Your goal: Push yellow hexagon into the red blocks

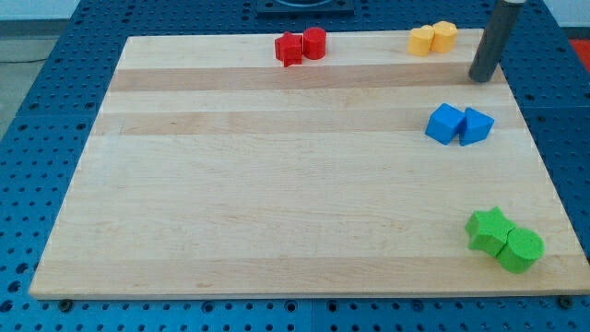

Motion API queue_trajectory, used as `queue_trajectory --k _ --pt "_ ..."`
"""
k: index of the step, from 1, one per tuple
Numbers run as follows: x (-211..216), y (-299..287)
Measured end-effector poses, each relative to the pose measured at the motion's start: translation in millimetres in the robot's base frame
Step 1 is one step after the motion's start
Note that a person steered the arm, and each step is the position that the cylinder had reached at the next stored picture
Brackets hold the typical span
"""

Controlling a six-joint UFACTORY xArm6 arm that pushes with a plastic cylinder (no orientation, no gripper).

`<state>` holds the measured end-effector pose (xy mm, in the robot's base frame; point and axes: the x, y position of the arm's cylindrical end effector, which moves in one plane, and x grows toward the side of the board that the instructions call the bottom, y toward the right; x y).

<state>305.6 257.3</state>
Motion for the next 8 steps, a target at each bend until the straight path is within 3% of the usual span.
queue_trajectory --k 1,2,4,8 --pt "0.9 23.2" --pt "-21.7 52.2" --pt "-75.6 54.9" --pt "-87.3 -19.9"
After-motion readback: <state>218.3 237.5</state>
